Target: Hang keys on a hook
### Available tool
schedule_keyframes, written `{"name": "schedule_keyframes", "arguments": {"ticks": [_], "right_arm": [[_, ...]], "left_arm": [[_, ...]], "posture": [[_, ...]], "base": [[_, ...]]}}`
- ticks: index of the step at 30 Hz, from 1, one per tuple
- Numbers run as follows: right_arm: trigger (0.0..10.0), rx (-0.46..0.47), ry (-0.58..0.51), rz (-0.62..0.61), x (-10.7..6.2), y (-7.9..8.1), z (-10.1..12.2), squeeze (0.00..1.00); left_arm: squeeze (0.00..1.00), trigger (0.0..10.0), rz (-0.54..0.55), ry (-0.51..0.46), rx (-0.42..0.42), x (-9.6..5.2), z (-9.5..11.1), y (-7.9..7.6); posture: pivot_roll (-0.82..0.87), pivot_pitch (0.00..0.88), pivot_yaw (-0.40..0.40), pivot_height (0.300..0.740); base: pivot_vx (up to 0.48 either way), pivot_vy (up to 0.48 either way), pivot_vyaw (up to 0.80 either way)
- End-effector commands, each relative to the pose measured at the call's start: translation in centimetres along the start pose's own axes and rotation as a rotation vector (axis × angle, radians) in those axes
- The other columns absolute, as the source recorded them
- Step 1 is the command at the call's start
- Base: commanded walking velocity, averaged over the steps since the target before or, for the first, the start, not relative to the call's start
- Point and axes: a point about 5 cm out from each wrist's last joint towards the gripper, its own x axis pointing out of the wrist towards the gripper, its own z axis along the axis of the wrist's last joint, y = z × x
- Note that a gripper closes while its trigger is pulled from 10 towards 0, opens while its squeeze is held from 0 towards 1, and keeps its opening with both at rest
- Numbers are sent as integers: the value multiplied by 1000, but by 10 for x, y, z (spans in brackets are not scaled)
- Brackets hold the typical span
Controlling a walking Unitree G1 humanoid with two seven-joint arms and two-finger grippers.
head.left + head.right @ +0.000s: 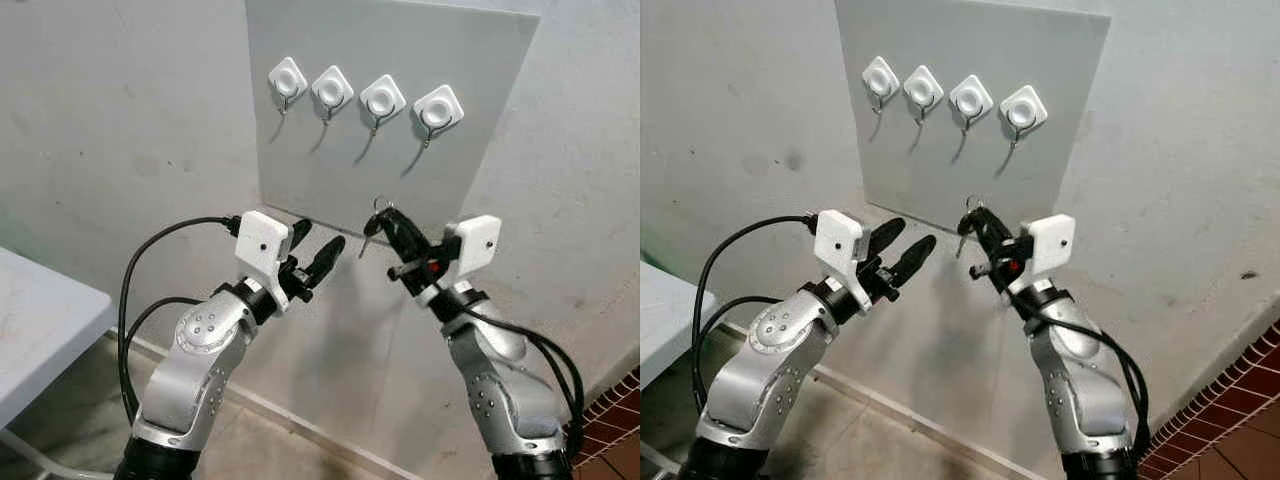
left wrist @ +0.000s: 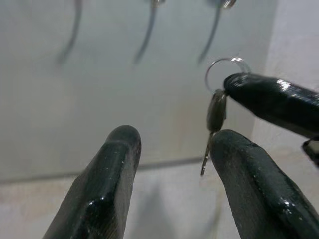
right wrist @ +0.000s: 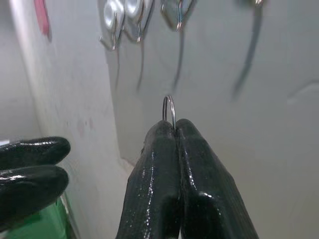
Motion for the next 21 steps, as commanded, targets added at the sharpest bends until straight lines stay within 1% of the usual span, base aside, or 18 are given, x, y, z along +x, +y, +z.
{"name": "schedule_keyframes", "arguments": {"ticks": [1,2,4,5,9,17,18,20,21], "right_arm": [[10000,-2,-49,24,4,3,13,0],[10000,8,-73,35,7,3,19,0],[10000,14,-84,40,8,3,22,0],[10000,17,-109,51,12,3,29,0],[10000,25,-147,62,19,3,42,0],[10000,50,-178,62,24,0,52,0],[10000,58,-186,59,25,-1,54,0],[10000,103,-206,34,28,-5,59,0],[10000,103,-206,34,28,-5,59,0]], "left_arm": [[0,10000,-25,-11,10,2,5,-4],[0,10000,-35,-18,18,3,8,-5],[0,10000,-40,-20,21,3,10,-6],[0,10000,-54,-27,26,4,12,-7],[0,10000,-70,-32,27,5,16,-9],[0,10000,-76,-27,29,4,17,-10],[0,10000,-76,-27,29,4,17,-11],[0,10000,-76,-28,24,4,17,-12],[0,10000,-76,-28,24,4,17,-12]], "posture": [[181,0,-13,736],[180,0,-12,736],[180,0,-12,736],[179,0,-11,736],[177,0,-10,736],[178,0,-9,736],[179,0,-10,736],[182,0,-12,736],[182,0,-12,736]], "base": [[0,0,0],[0,0,0],[0,0,0],[0,0,0],[0,0,0],[0,0,0],[0,0,0],[0,0,0],[0,0,0]]}}
